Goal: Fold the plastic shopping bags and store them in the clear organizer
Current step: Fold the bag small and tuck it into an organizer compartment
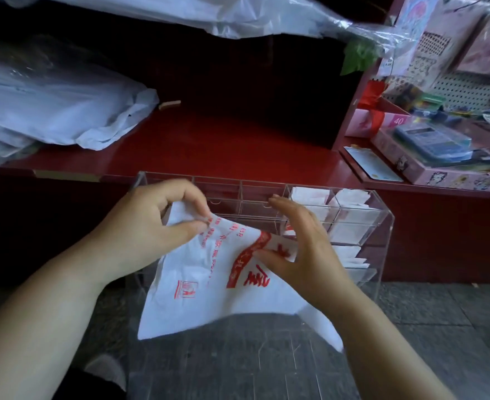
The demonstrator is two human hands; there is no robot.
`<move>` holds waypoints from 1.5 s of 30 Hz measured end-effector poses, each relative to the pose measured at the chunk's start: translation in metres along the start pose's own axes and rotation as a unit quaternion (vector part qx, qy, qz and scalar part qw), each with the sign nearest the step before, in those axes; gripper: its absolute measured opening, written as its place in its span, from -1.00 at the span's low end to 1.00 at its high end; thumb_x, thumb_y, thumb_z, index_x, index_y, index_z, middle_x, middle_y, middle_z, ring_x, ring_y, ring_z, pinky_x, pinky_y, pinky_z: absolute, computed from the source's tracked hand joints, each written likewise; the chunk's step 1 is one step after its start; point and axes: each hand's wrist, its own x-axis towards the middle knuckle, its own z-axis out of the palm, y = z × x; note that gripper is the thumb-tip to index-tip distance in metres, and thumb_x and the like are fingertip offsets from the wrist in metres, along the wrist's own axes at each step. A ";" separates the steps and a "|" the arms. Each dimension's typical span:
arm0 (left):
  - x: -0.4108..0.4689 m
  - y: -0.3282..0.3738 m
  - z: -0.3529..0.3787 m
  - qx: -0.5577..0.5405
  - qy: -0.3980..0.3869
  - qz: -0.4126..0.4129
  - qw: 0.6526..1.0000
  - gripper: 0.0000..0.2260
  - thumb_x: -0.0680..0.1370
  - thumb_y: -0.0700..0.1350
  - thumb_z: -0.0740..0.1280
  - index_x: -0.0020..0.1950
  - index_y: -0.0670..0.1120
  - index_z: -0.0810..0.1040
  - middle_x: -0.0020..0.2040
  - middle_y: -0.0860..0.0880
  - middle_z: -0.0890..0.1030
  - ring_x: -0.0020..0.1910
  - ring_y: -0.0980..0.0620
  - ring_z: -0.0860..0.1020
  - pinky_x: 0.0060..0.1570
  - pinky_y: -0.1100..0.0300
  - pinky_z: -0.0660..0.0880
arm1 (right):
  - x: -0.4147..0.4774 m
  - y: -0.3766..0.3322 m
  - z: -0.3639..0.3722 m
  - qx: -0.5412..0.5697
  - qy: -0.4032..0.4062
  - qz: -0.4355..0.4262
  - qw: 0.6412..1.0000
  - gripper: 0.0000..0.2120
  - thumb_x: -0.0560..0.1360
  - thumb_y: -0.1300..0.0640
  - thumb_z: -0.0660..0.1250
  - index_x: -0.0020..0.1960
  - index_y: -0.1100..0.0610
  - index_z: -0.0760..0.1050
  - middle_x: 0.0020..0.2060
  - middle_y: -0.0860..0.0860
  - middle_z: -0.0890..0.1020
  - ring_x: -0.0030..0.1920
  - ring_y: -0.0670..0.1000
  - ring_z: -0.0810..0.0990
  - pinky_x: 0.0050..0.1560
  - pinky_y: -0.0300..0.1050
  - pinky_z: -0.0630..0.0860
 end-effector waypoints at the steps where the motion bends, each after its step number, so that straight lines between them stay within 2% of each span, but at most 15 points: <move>1: 0.001 0.000 0.000 -0.038 -0.004 0.004 0.999 -0.82 0.17 0.14 0.35 -0.25 0.29 0.54 -0.25 0.18 0.63 -0.30 -0.16 0.57 -0.30 0.08 0.53 | 0.000 0.000 0.000 -0.003 -0.010 0.007 1.000 -0.46 0.34 0.01 0.42 0.29 0.05 0.39 0.16 -0.24 0.33 0.25 -0.23 0.25 0.31 -0.28 0.13; 3: 0.002 -0.001 0.002 -0.110 -0.004 -0.015 0.994 -0.75 0.14 0.11 0.36 -0.22 0.33 0.51 -0.28 0.16 0.65 -0.32 0.14 0.60 -0.30 0.29 0.53 | -0.002 0.000 0.003 -0.008 -0.025 -0.005 1.000 -0.66 0.37 0.01 0.38 0.10 0.11 0.55 -0.02 -0.21 0.50 0.03 -0.32 0.34 0.17 -0.39 0.20; 6: 0.006 -0.010 0.002 -0.126 0.008 -0.062 0.990 -0.66 0.09 0.13 0.40 -0.16 0.36 0.52 -0.25 0.06 0.66 -0.25 0.07 0.59 -0.21 0.19 0.52 | -0.004 -0.001 0.003 0.054 -0.038 0.047 0.997 -0.80 0.44 0.10 0.38 -0.33 0.14 0.50 -0.54 -0.17 0.47 -0.37 -0.21 0.44 -0.35 -0.42 0.33; 9: 0.005 -0.022 -0.005 -0.147 -0.071 -0.145 0.976 -0.61 0.01 0.08 0.45 -0.18 0.10 0.62 -0.25 0.06 0.68 -0.26 0.14 0.63 -0.29 0.31 0.55 | -0.004 0.002 -0.004 0.133 -0.046 0.126 0.982 -0.70 0.46 0.19 0.35 -0.43 0.02 0.43 -0.58 -0.19 0.51 -0.49 -0.19 0.46 -0.46 -0.41 0.36; 13: 0.007 -0.031 -0.004 -0.136 -0.075 -0.201 0.967 -0.91 0.23 -0.20 0.52 -0.41 -0.03 0.66 -0.37 0.03 0.67 -0.37 0.20 0.61 -0.33 0.41 0.52 | -0.004 0.005 -0.014 0.197 -0.047 0.194 0.960 -0.79 0.48 0.15 0.32 -0.33 0.05 0.56 -0.34 0.05 0.67 -0.32 -0.01 0.62 -0.24 -0.16 0.58; 16: 0.010 -0.034 0.000 -0.166 0.048 -0.202 0.964 -0.68 0.42 -0.32 0.36 -0.48 -0.02 0.63 -0.47 0.09 0.62 -0.45 0.26 0.55 -0.37 0.48 0.46 | -0.005 0.013 -0.017 0.206 -0.105 0.243 0.942 -0.83 0.47 0.11 0.33 -0.20 0.19 0.60 -0.24 0.15 0.69 -0.22 0.12 0.66 -0.08 0.06 0.61; 19: 0.010 -0.030 0.007 -0.139 0.067 -0.187 0.970 -0.63 0.45 -0.28 0.33 -0.47 0.08 0.63 -0.49 0.15 0.59 -0.46 0.29 0.51 -0.39 0.51 0.42 | -0.009 0.014 -0.014 0.220 -0.221 0.230 0.922 -0.85 0.42 0.04 0.36 -0.05 0.07 0.55 -0.14 0.04 0.70 -0.15 0.02 0.68 -0.04 0.02 0.61; 22: 0.008 -0.023 0.019 -0.095 0.029 -0.169 0.981 -0.70 0.45 -0.25 0.36 -0.43 0.05 0.59 -0.51 0.14 0.58 -0.49 0.26 0.50 -0.45 0.48 0.39 | -0.009 0.008 -0.009 0.337 -0.164 0.192 0.907 -0.59 0.29 -0.03 0.39 0.10 0.02 0.44 -0.06 -0.04 0.66 -0.07 -0.02 0.66 -0.11 -0.10 0.61; 26: 0.004 -0.016 0.039 -0.018 -0.019 -0.122 0.992 -0.76 0.42 -0.19 0.39 -0.38 0.10 0.54 -0.44 0.32 0.57 -0.36 0.39 0.52 -0.31 0.58 0.35 | -0.007 -0.002 0.003 0.313 -0.010 0.152 0.937 -0.91 0.40 0.12 0.35 -0.16 -0.07 0.51 -0.29 -0.18 0.61 -0.25 -0.21 0.59 -0.26 -0.34 0.52; 32: -0.001 -0.015 0.051 -0.032 -0.033 -0.120 0.992 -0.77 0.34 -0.19 0.48 -0.34 0.12 0.55 -0.37 0.30 0.59 -0.33 0.33 0.53 -0.32 0.51 0.39 | -0.008 0.003 0.009 0.291 0.060 0.205 0.932 -0.76 0.49 0.19 0.29 -0.34 0.00 0.52 -0.52 -0.12 0.54 -0.38 -0.14 0.50 -0.30 -0.22 0.49; 35: -0.001 -0.018 0.053 -0.032 -0.017 -0.118 0.992 -0.76 0.37 -0.21 0.45 -0.40 0.08 0.55 -0.45 0.20 0.59 -0.43 0.27 0.51 -0.41 0.48 0.37 | -0.007 0.006 0.007 0.305 0.072 0.210 0.926 -0.78 0.49 0.17 0.29 -0.32 0.04 0.53 -0.46 -0.02 0.53 -0.34 -0.03 0.50 -0.25 -0.13 0.50; 37: 0.000 -0.020 0.054 -0.039 -0.006 -0.115 0.993 -0.85 0.38 -0.16 0.44 -0.40 -0.08 0.60 -0.44 -0.04 0.60 -0.43 0.10 0.48 -0.42 0.40 0.35 | -0.007 0.005 0.006 0.305 0.071 0.211 0.926 -0.80 0.48 0.14 0.29 -0.32 0.06 0.53 -0.45 0.04 0.50 -0.35 -0.01 0.49 -0.27 -0.14 0.48; 40: -0.001 -0.021 0.052 -0.069 0.004 -0.114 0.991 -0.68 0.31 0.03 0.38 -0.39 -0.25 0.57 -0.42 -0.34 0.47 -0.46 0.01 0.36 -0.47 0.38 0.28 | -0.008 0.005 0.003 0.341 0.030 0.211 0.916 -0.79 0.35 -0.04 0.30 -0.28 0.11 0.53 -0.43 0.07 0.51 -0.36 0.01 0.49 -0.32 -0.16 0.47; 43: 0.002 -0.021 0.051 -0.144 0.019 -0.146 0.978 -0.90 0.21 0.04 0.37 -0.46 0.05 0.62 -0.47 0.00 0.57 -0.47 0.13 0.49 -0.40 0.42 0.42 | -0.009 0.007 0.002 0.357 -0.011 0.220 0.908 -0.95 0.34 0.09 0.39 -0.25 0.04 0.53 -0.43 -0.06 0.63 -0.35 -0.12 0.61 -0.29 -0.24 0.58; 45: 0.003 -0.023 0.050 -0.205 0.039 -0.175 0.962 -0.95 0.18 -0.05 0.39 -0.46 0.10 0.64 -0.44 0.10 0.63 -0.40 0.22 0.58 -0.33 0.40 0.51 | -0.009 0.008 0.005 0.347 -0.006 0.228 0.910 -0.85 0.42 0.22 0.37 -0.31 0.06 0.54 -0.46 -0.07 0.63 -0.39 -0.14 0.61 -0.32 -0.27 0.57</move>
